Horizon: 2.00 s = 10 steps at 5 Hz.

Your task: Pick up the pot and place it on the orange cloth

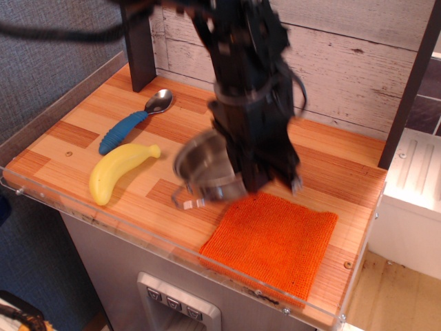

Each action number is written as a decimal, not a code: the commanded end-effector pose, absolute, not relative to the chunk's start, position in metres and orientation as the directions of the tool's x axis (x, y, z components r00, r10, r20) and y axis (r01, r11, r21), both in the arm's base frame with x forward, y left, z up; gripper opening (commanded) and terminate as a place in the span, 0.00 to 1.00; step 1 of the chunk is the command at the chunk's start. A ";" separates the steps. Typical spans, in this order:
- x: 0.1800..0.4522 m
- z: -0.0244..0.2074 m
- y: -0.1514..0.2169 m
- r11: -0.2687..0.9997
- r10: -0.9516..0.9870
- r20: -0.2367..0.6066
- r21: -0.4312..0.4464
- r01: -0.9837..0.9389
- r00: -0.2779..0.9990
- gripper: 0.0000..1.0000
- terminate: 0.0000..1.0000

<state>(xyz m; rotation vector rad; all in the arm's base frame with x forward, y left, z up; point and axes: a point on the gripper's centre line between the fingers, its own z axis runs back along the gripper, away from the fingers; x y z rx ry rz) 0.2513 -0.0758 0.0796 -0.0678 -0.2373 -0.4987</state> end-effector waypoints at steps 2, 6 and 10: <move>0.221 0.072 -0.121 0.800 -0.580 0.282 0.023 0.599 0.764 0.00 0.00; 0.232 0.061 -0.105 0.835 -0.543 0.236 0.052 0.548 0.806 0.00 0.00; 0.234 0.081 -0.102 0.813 -0.545 0.291 -0.045 0.581 0.786 1.00 0.00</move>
